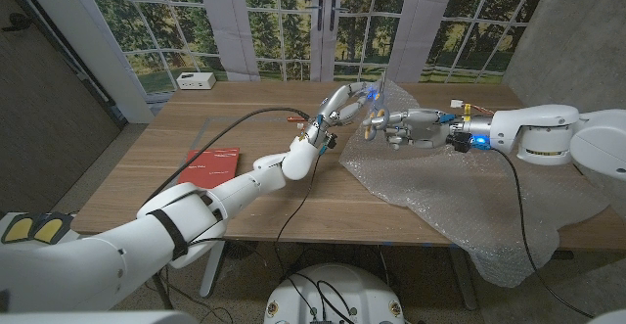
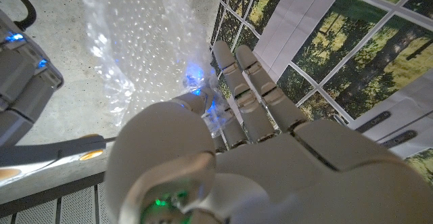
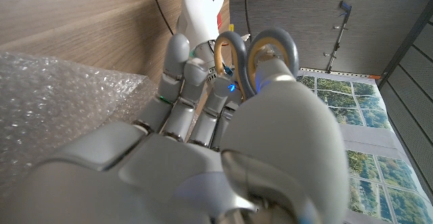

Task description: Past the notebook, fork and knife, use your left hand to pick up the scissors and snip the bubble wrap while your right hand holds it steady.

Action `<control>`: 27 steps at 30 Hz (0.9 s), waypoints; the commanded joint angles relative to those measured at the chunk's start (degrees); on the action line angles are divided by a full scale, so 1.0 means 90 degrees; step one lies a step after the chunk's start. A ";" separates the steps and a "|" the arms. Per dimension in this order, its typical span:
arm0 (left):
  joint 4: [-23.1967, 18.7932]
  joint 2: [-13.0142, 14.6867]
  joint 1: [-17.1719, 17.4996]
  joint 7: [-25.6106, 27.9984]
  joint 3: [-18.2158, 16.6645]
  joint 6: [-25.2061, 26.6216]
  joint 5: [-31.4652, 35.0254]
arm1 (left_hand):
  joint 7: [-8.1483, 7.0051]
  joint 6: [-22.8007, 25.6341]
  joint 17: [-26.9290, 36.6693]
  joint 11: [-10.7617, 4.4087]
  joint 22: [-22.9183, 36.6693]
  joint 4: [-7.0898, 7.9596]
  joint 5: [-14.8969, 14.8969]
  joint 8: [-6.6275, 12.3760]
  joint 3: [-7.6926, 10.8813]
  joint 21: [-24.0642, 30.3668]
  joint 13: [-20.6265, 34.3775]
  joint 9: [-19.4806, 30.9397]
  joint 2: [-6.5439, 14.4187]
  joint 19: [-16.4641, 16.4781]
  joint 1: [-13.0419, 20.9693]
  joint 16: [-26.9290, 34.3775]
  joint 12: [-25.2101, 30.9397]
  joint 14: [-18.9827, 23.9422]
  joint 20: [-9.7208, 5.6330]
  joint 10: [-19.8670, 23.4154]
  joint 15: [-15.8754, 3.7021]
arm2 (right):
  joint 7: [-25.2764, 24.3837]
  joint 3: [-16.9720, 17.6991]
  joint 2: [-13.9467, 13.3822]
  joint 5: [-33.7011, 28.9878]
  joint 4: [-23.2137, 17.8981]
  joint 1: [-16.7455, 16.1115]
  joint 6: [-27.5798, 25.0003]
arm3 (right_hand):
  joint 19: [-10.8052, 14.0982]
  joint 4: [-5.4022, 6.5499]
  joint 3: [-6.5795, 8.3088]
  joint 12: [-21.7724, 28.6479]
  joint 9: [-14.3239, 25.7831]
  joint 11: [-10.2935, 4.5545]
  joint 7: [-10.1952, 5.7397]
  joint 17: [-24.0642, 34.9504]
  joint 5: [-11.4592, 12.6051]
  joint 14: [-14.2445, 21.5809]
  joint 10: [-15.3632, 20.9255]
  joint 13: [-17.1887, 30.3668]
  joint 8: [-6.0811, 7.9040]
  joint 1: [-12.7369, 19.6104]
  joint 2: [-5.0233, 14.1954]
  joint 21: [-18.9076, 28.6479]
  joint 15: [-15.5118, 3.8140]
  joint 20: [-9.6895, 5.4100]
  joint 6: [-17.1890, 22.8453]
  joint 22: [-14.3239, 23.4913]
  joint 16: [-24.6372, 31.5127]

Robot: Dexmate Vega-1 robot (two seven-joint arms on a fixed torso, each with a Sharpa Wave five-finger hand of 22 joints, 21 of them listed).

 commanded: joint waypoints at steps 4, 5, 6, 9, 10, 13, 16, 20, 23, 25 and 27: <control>0.0056 -0.0036 -0.0023 -0.0014 0.0083 0.0082 -0.0043 | -0.0010 0.0053 0.0033 -0.0001 0.0021 -0.0018 0.0029 -0.0023 0.0016 0.0050 0.0002 0.0011 -0.0002 -0.0057 -0.0044 -0.0013 0.0030 0.0068 -0.0216 0.0047 -0.0536 | 0.0101 0.0335 0.0102 -0.0129 0.0052 -0.0227 0.0046 | 0.0000 0.0017 0.0051 0.0028 0.0031 -0.0044 0.0018 0.0031 0.0005 0.0068 0.0030 0.0028 -0.0051 0.0339 0.0330 0.0000 -0.0697 -0.0929 0.0540 0.0033 0.0021; 0.0053 -0.0039 -0.0023 -0.0014 0.0086 0.0088 -0.0044 | -0.0016 0.0065 0.0032 -0.0001 0.0020 -0.0018 0.0029 -0.0020 0.0016 0.0053 0.0009 0.0008 -0.0002 -0.0058 -0.0045 -0.0015 0.0036 0.0066 -0.0216 0.0055 -0.0535 | 0.0129 0.0361 0.0116 -0.0134 0.0064 -0.0246 0.0052 | 0.0003 0.0017 0.0051 0.0023 0.0031 -0.0045 0.0020 0.0031 0.0005 0.0067 0.0030 0.0023 -0.0055 0.0338 0.0329 0.0002 -0.0698 -0.0929 0.0542 0.0036 0.0021; 0.0055 -0.0043 -0.0026 -0.0015 0.0092 0.0093 -0.0042 | -0.0005 0.0072 0.0032 -0.0002 0.0020 -0.0018 0.0029 -0.0018 0.0016 0.0055 0.0014 0.0007 -0.0002 -0.0060 -0.0046 -0.0014 0.0039 0.0067 -0.0216 0.0057 -0.0535 | 0.0110 0.0402 0.0116 -0.0131 0.0055 -0.0270 0.0030 | -0.0001 0.0015 0.0052 0.0027 0.0030 -0.0046 0.0020 0.0032 0.0006 0.0067 0.0036 0.0026 -0.0058 0.0339 0.0327 -0.0004 -0.0698 -0.0929 0.0540 0.0031 0.0022; 0.0030 -0.0035 -0.0016 -0.0040 0.0101 0.0114 -0.0049 | -0.0016 0.0069 0.0031 -0.0001 0.0020 -0.0019 0.0029 -0.0021 0.0017 0.0065 0.0017 0.0008 -0.0001 -0.0057 -0.0048 -0.0014 0.0037 0.0068 -0.0214 0.0055 -0.0535 | 0.0104 0.0505 0.0164 -0.0153 0.0044 -0.0349 0.0026 | 0.0004 0.0015 0.0052 0.0028 0.0035 -0.0048 0.0022 0.0033 0.0006 0.0066 0.0039 0.0028 -0.0062 0.0338 0.0325 -0.0003 -0.0699 -0.0929 0.0541 0.0033 0.0025; 0.0007 -0.0028 -0.0001 -0.0057 0.0099 0.0124 -0.0062 | -0.0012 0.0065 0.0032 -0.0001 0.0020 -0.0019 0.0029 -0.0020 0.0017 0.0068 0.0011 0.0014 -0.0001 -0.0058 -0.0048 -0.0014 0.0030 0.0067 -0.0211 0.0051 -0.0534 | 0.0126 0.0554 0.0165 -0.0231 0.0025 -0.0401 0.0055 | 0.0007 0.0014 0.0053 0.0028 0.0037 -0.0048 0.0020 0.0033 0.0006 0.0067 0.0040 0.0029 -0.0063 0.0339 0.0325 0.0000 -0.0699 -0.0929 0.0543 0.0038 0.0026; -0.0119 0.0018 0.0066 -0.0093 0.0080 0.0193 -0.0077 | -0.0003 0.0063 0.0029 -0.0001 0.0020 -0.0022 0.0029 -0.0022 0.0018 0.0075 0.0016 0.0014 -0.0003 -0.0060 -0.0049 -0.0019 0.0032 0.0058 -0.0212 0.0057 -0.0536 | 0.0150 0.0628 0.0189 -0.0263 0.0018 -0.0446 0.0027 | -0.0001 0.0015 0.0053 0.0028 0.0040 -0.0048 0.0017 0.0032 0.0006 0.0068 0.0041 0.0030 -0.0066 0.0337 0.0325 -0.0007 -0.0699 -0.0930 0.0546 0.0033 0.0027; -0.0213 0.0046 0.0109 -0.0107 0.0059 0.0238 -0.0077 | -0.0010 0.0052 0.0030 0.0001 0.0019 -0.0022 0.0029 -0.0024 0.0018 0.0084 0.0022 0.0023 -0.0002 -0.0061 -0.0053 -0.0018 0.0034 0.0060 -0.0215 0.0061 -0.0535 | 0.0174 0.0649 0.0208 -0.0227 0.0022 -0.0441 -0.0045 | 0.0004 0.0015 0.0055 0.0031 0.0039 -0.0049 0.0010 0.0033 0.0006 0.0070 0.0046 0.0035 -0.0073 0.0337 0.0326 -0.0004 -0.0700 -0.0930 0.0544 0.0039 0.0030; -0.0327 0.0080 0.0153 -0.0100 0.0017 0.0296 -0.0070 | -0.0004 0.0053 0.0032 -0.0001 0.0019 -0.0024 0.0029 -0.0028 0.0019 0.0094 0.0013 0.0020 -0.0002 -0.0061 -0.0054 -0.0015 0.0021 0.0062 -0.0215 0.0053 -0.0536 | 0.0311 0.0561 0.0202 -0.0274 0.0047 -0.0377 -0.0074 | 0.0004 0.0010 0.0058 0.0030 0.0050 -0.0050 0.0005 0.0034 0.0007 0.0077 0.0047 0.0037 -0.0080 0.0342 0.0325 -0.0007 -0.0702 -0.0929 0.0539 0.0038 0.0038; -0.0386 0.0098 0.0179 -0.0106 -0.0007 0.0317 -0.0068 | -0.0005 0.0050 0.0034 0.0000 0.0018 -0.0027 0.0029 -0.0030 0.0019 0.0100 0.0021 0.0021 -0.0003 -0.0064 -0.0054 -0.0012 0.0030 0.0066 -0.0213 0.0067 -0.0539 | 0.0353 0.0464 0.0202 -0.0264 0.0056 -0.0308 -0.0110 | -0.0002 0.0012 0.0059 0.0016 0.0073 -0.0051 0.0000 0.0034 0.0007 0.0083 0.0042 0.0022 -0.0078 0.0339 0.0325 -0.0026 -0.0702 -0.0927 0.0535 0.0014 0.0044; -0.0429 0.0111 0.0196 -0.0101 -0.0023 0.0333 -0.0056 | -0.0014 0.0058 0.0035 0.0001 0.0018 -0.0030 0.0029 -0.0030 0.0019 0.0105 0.0032 0.0018 -0.0004 -0.0066 -0.0055 -0.0013 0.0036 0.0064 -0.0213 0.0072 -0.0537 | 0.0328 0.0419 0.0217 -0.0215 0.0063 -0.0277 -0.0148 | 0.0026 0.0023 0.0039 -0.0003 0.0074 -0.0051 0.0014 0.0034 -0.0001 0.0079 0.0045 -0.0003 -0.0098 0.0304 0.0296 -0.0025 -0.0696 -0.0922 0.0516 0.0000 0.0046; -0.0468 0.0124 0.0213 -0.0115 -0.0039 0.0348 -0.0058 | -0.0021 0.0068 0.0036 0.0000 0.0018 -0.0033 0.0029 -0.0030 0.0020 0.0112 0.0031 0.0015 -0.0004 -0.0069 -0.0055 -0.0013 0.0032 0.0062 -0.0213 0.0070 -0.0537 | 0.0335 0.0398 0.0216 -0.0253 0.0054 -0.0281 -0.0132 | 0.0055 0.0041 -0.0002 -0.0048 0.0066 -0.0051 0.0008 0.0031 -0.0007 0.0083 0.0069 -0.0074 -0.0176 0.0234 0.0234 -0.0034 -0.0694 -0.0922 0.0399 -0.0021 0.0054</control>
